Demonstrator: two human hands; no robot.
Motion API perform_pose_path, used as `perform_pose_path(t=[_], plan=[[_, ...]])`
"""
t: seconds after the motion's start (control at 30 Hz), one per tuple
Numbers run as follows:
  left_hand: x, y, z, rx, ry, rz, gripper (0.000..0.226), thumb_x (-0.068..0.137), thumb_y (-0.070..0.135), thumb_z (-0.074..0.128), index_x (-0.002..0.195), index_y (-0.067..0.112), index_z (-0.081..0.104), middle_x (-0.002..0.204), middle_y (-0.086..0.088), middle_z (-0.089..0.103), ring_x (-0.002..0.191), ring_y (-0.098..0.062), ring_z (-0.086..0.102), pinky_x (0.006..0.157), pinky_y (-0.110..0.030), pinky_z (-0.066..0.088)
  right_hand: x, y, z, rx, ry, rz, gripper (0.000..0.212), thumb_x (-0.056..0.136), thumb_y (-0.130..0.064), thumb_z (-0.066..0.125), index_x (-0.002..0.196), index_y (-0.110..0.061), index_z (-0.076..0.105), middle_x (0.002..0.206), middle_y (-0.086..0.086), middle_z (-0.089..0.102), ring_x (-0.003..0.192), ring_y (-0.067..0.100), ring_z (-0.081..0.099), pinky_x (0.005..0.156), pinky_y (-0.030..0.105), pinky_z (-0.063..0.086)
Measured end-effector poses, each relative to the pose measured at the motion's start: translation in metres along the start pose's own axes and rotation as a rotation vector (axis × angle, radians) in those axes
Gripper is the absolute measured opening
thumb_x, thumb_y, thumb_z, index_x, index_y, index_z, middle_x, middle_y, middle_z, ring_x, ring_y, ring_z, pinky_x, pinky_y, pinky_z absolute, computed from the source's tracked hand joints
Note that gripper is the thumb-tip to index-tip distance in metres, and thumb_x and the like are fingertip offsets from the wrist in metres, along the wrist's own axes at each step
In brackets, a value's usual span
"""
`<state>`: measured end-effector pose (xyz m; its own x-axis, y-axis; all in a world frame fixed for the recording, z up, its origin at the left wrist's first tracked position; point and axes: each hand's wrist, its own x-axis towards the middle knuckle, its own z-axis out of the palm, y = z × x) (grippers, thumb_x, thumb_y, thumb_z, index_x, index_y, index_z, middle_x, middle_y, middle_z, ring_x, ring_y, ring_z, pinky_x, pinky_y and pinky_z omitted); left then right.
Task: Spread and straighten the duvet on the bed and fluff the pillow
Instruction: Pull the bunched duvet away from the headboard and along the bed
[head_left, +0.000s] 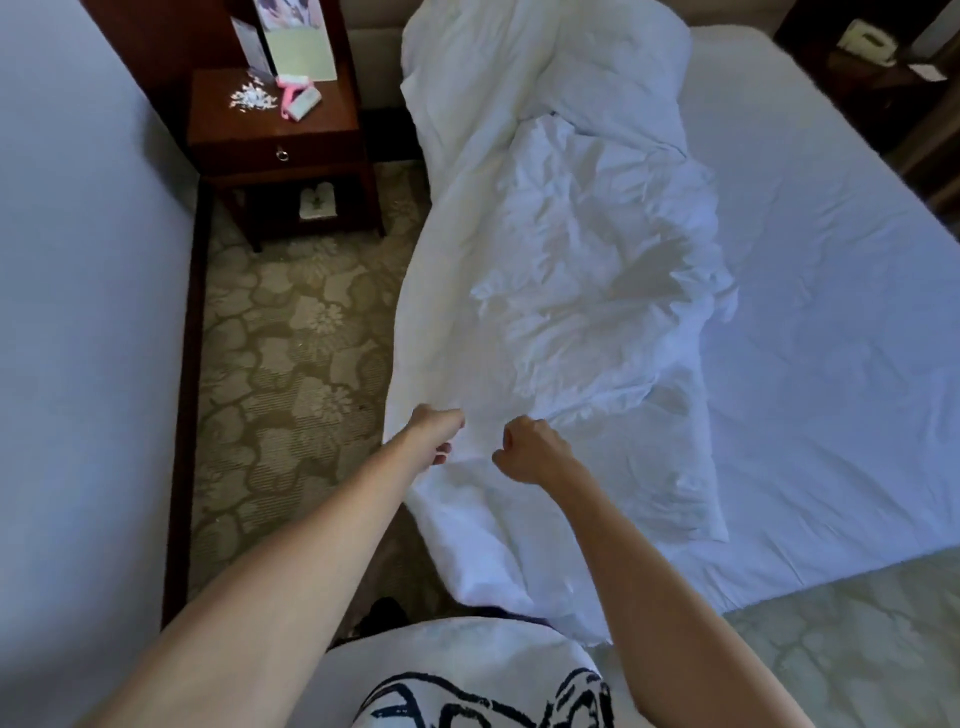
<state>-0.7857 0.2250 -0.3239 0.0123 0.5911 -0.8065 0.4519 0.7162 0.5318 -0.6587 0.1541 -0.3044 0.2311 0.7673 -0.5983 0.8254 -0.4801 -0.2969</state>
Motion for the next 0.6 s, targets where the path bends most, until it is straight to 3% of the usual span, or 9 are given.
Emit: perform_pose_path(t=[0.1, 0.33, 0.6], plan=[[0.010, 0.023, 0.007, -0.019, -0.027, 0.026, 0.007, 0.085, 0.016, 0.057, 0.080, 0.012, 0.060, 0.070, -0.005, 0.054, 0.053, -0.018, 0.050, 0.053, -0.022, 0.040, 0.025, 0.013, -0.020, 0.007, 0.024, -0.014, 0.040, 0.089, -0.029, 0.057, 0.122, -0.006, 0.058, 0.127, 0.017, 0.057, 0.117, 0.034, 0.057, 0.094, 0.034, 0.046], [0.042, 0.069, 0.002, 0.037, -0.038, 0.042, 0.011, 0.087, 0.012, 0.054, 0.088, 0.007, 0.064, 0.076, -0.008, 0.060, 0.056, -0.019, 0.056, 0.054, -0.025, 0.041, 0.077, 0.015, -0.057, 0.038, -0.016, 0.021, 0.030, 0.087, -0.027, 0.057, 0.112, -0.010, 0.060, 0.105, 0.008, 0.059, 0.100, 0.029, 0.062, 0.075, 0.030, 0.046], [0.118, 0.157, -0.066, 0.121, -0.095, 0.162, 0.015, 0.089, 0.013, 0.052, 0.080, 0.010, 0.063, 0.068, -0.005, 0.059, 0.057, -0.018, 0.057, 0.051, -0.025, 0.041, 0.169, -0.063, -0.096, 0.034, 0.016, 0.063, 0.020, 0.087, -0.021, 0.057, 0.103, -0.011, 0.061, 0.097, 0.005, 0.056, 0.087, 0.026, 0.058, 0.072, 0.029, 0.046]])
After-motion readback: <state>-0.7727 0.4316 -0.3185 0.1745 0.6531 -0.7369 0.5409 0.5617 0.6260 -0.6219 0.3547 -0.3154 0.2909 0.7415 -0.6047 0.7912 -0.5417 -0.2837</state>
